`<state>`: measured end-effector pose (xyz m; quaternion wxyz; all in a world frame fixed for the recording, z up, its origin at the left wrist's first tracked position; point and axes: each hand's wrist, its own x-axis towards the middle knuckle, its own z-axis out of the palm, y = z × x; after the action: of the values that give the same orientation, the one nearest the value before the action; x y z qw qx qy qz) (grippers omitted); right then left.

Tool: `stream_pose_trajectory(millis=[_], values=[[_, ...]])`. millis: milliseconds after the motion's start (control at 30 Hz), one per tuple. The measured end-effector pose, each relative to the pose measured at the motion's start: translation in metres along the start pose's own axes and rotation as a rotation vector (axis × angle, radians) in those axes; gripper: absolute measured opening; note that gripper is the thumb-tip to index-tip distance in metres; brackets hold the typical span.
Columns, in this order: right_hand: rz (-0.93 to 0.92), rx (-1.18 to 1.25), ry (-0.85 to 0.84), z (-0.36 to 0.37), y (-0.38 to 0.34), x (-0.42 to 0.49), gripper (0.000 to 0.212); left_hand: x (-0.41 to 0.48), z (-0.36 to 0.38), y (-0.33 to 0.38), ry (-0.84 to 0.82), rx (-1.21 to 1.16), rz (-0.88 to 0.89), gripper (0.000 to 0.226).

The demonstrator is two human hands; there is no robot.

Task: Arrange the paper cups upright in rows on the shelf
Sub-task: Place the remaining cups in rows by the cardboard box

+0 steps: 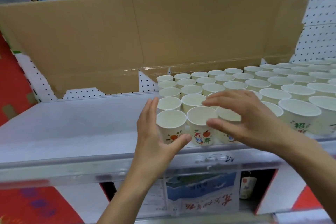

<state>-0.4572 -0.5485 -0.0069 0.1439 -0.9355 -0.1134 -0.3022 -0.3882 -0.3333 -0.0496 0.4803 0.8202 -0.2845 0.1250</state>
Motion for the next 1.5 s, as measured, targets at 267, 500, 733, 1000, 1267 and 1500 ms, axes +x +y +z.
stream_pose_trajectory(millis=[267,500,733,1000,1267,1500], values=[[0.075,-0.130,0.022,-0.012,0.025,-0.037,0.039,0.007,0.018,0.013,0.068,0.393,0.493,0.041],[0.073,-0.177,0.065,-0.005,0.029,-0.039,0.011,0.016,0.019,0.024,0.016,0.496,0.536,0.019],[0.072,-0.161,0.042,-0.003,0.029,-0.040,0.011,0.014,0.018,0.028,-0.036,0.510,0.493,0.020],[0.065,-0.117,0.041,-0.003,0.030,-0.040,0.028,0.018,0.017,0.034,-0.026,0.584,0.522,0.018],[0.081,-0.096,0.022,-0.003,0.030,-0.041,0.026,0.018,0.019,0.028,-0.083,0.544,0.558,0.022],[0.086,-0.094,0.028,0.001,0.027,-0.041,0.031,0.015,0.021,0.026,-0.064,0.496,0.528,0.032]])
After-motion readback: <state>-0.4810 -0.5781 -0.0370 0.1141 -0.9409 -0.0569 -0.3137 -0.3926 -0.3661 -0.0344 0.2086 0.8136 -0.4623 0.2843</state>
